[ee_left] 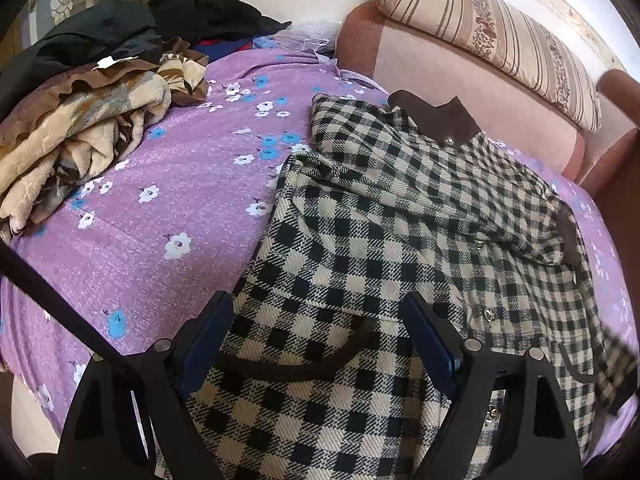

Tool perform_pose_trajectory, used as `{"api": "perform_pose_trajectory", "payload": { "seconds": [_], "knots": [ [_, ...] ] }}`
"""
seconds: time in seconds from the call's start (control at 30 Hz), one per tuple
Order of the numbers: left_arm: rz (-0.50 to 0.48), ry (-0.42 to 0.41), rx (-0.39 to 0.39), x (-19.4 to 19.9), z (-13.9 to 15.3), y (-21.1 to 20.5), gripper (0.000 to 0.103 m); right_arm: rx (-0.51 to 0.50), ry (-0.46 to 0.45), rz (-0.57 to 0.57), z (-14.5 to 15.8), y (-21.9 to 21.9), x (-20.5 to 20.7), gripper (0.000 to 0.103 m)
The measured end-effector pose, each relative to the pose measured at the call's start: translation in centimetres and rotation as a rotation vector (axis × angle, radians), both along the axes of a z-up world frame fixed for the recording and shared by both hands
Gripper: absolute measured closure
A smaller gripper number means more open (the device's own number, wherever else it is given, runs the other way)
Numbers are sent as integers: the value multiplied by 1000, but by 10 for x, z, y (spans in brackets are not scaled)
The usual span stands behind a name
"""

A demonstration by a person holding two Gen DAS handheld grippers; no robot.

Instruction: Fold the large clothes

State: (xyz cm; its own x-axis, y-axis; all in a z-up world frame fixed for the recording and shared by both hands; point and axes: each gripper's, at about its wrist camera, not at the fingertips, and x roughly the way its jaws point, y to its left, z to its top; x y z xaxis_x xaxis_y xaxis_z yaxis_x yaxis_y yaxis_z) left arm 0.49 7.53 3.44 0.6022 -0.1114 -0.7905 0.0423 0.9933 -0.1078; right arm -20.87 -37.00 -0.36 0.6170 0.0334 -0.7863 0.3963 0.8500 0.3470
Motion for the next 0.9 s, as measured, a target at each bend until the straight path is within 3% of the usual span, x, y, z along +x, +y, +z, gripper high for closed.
{"api": "perform_pose_trajectory", "payload": {
  "seconds": [0.2,0.3,0.4,0.57,0.9],
  "knots": [
    [-2,-4,-5,2,0,1,18,-117,13,-240,53,-107,18,96],
    [1,-7,2,5,-1,1,18,-174,72,-365,61,-152,28,96],
    [5,-6,12,9,-3,3,18,-166,94,-438,64,-179,38,96],
    [4,8,8,15,-7,4,18,-178,117,-413,68,-172,66,96],
    [3,7,-18,19,-5,8,18,5,59,-194,69,-102,133,96]
  ]
}}
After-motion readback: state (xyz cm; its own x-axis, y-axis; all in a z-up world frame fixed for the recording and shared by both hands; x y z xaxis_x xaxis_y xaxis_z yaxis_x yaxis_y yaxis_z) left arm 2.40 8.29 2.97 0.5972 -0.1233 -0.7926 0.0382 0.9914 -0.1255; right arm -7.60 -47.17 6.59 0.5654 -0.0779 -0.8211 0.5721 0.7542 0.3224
